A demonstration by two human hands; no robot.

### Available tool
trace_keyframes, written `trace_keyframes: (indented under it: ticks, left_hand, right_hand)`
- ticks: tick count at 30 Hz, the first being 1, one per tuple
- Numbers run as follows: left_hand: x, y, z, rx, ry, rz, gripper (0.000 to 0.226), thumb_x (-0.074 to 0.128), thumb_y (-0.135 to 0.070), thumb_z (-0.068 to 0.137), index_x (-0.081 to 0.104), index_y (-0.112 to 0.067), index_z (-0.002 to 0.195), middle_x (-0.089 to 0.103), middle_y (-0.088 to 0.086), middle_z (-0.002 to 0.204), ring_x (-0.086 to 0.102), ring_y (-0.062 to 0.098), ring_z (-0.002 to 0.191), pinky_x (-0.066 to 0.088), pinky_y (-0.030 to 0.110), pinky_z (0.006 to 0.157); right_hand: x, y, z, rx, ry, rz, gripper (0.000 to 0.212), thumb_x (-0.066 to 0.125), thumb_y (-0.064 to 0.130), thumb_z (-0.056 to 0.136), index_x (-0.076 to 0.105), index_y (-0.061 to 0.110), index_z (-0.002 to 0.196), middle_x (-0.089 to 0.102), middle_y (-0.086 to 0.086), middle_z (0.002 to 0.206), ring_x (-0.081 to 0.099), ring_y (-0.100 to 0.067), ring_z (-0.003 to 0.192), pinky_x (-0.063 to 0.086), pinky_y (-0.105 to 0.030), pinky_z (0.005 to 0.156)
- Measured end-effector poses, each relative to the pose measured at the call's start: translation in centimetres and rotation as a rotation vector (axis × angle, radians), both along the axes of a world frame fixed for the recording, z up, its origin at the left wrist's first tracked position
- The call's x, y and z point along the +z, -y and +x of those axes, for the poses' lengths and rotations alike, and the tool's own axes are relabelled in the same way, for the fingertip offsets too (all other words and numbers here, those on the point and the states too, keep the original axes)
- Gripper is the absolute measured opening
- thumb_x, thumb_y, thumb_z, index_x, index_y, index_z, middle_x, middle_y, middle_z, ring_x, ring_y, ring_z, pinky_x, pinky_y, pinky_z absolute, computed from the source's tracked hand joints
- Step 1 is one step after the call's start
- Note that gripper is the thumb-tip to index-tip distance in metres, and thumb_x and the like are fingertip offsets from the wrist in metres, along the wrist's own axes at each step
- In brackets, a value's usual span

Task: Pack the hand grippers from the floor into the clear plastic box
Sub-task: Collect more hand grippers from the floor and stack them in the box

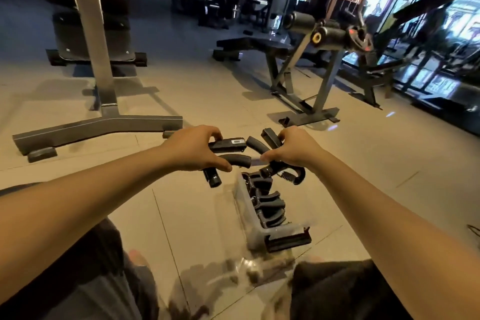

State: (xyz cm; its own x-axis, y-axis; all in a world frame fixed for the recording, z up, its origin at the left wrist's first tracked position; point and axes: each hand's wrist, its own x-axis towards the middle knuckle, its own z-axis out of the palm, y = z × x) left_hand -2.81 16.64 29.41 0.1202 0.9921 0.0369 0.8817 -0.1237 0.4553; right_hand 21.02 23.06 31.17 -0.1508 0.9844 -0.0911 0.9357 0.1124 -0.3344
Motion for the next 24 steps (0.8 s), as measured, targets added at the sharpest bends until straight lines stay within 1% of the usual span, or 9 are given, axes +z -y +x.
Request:
trace_keyframes:
  ticks: [3, 6, 7, 9, 12, 17, 21, 23, 24]
  left_hand:
    - [-1.8, -3.6, 2.6, -0.062, -0.039, -0.056, 0.065, 0.083, -0.059, 0.071, 0.059, -0.027, 0.122, 0.062, -0.007, 0.102, 0.059, 0.009, 0.083, 0.054, 0.029, 0.073]
    - [-4.4, -7.0, 5.2, -0.127, -0.149, -0.110, 0.063, 0.083, -0.058, 0.071, 0.059, -0.027, 0.120, 0.063, -0.008, 0.100, 0.058, 0.010, 0.084, 0.050, 0.027, 0.069]
    - [-5.3, -8.0, 5.8, -0.136, -0.185, -0.116, 0.063, 0.083, -0.059, 0.071, 0.060, -0.028, 0.120, 0.063, -0.008, 0.099, 0.058, 0.011, 0.085, 0.049, 0.028, 0.069]
    - [-6.9, -9.6, 6.6, -0.145, -0.238, -0.130, 0.063, 0.082, -0.062, 0.070, 0.061, -0.029, 0.119, 0.063, -0.008, 0.097, 0.057, 0.013, 0.086, 0.047, 0.029, 0.069]
    - [-8.6, -11.8, 6.6, -0.142, -0.260, -0.159, 0.063, 0.081, -0.064, 0.068, 0.062, -0.030, 0.118, 0.064, -0.009, 0.098, 0.057, 0.013, 0.087, 0.049, 0.031, 0.070]
    - [-9.0, -14.1, 6.2, -0.131, -0.259, -0.152, 0.060, 0.081, -0.064, 0.067, 0.061, -0.033, 0.115, 0.064, -0.011, 0.091, 0.059, 0.012, 0.081, 0.053, 0.032, 0.070]
    - [-8.9, -14.8, 6.5, -0.163, -0.317, -0.107, 0.057, 0.076, -0.065, 0.072, 0.059, -0.035, 0.117, 0.061, -0.015, 0.085, 0.058, 0.011, 0.080, 0.052, 0.031, 0.068]
    - [-10.0, -14.7, 6.4, -0.146, -0.276, -0.109, 0.056, 0.075, -0.065, 0.072, 0.059, -0.037, 0.117, 0.063, -0.015, 0.084, 0.059, 0.009, 0.078, 0.051, 0.030, 0.066]
    - [-10.7, -14.7, 6.4, -0.124, -0.242, -0.116, 0.055, 0.075, -0.065, 0.072, 0.060, -0.037, 0.117, 0.065, -0.014, 0.086, 0.060, 0.009, 0.077, 0.052, 0.031, 0.066]
  right_hand:
    - [-3.0, -2.9, 3.4, -0.061, -0.017, -0.024, 0.061, 0.086, 0.059, 0.063, 0.064, 0.013, 0.095, 0.067, -0.007, 0.086, 0.065, -0.022, 0.079, 0.060, -0.045, 0.076]
    - [-6.4, -5.5, 6.8, -0.125, -0.071, -0.039, 0.057, 0.086, 0.057, 0.064, 0.062, 0.012, 0.087, 0.065, -0.007, 0.081, 0.063, -0.022, 0.072, 0.051, -0.038, 0.062]
    - [-7.6, -6.3, 7.7, -0.146, -0.094, -0.052, 0.057, 0.086, 0.057, 0.064, 0.061, 0.012, 0.088, 0.064, -0.007, 0.081, 0.062, -0.022, 0.072, 0.050, -0.037, 0.061]
    - [-9.3, -7.4, 9.0, -0.194, -0.135, -0.090, 0.059, 0.087, 0.056, 0.063, 0.059, 0.013, 0.093, 0.063, -0.005, 0.086, 0.063, -0.022, 0.077, 0.054, -0.038, 0.066]
    - [-10.8, -8.9, 9.6, -0.180, -0.051, -0.106, 0.065, 0.084, 0.059, 0.063, 0.055, 0.016, 0.102, 0.060, 0.000, 0.091, 0.062, -0.021, 0.083, 0.058, -0.041, 0.074]
    - [-13.5, -12.0, 8.3, -0.078, 0.009, -0.087, 0.073, 0.082, 0.060, 0.067, 0.052, 0.020, 0.120, 0.062, 0.003, 0.099, 0.062, -0.022, 0.088, 0.056, -0.038, 0.075]
    - [-18.0, -13.6, 7.5, -0.053, -0.012, -0.155, 0.100, 0.082, 0.056, 0.071, 0.030, 0.028, 0.151, 0.065, -0.002, 0.127, 0.064, -0.028, 0.108, 0.054, -0.037, 0.082]
    - [-20.3, -14.0, 7.2, -0.066, -0.022, -0.201, 0.108, 0.081, 0.055, 0.073, 0.020, 0.028, 0.158, 0.058, -0.004, 0.141, 0.061, -0.030, 0.118, 0.051, -0.037, 0.086]
    - [-21.4, -14.3, 7.1, -0.075, -0.031, -0.220, 0.107, 0.080, 0.055, 0.074, 0.019, 0.027, 0.158, 0.056, -0.005, 0.144, 0.060, -0.031, 0.121, 0.051, -0.038, 0.087]
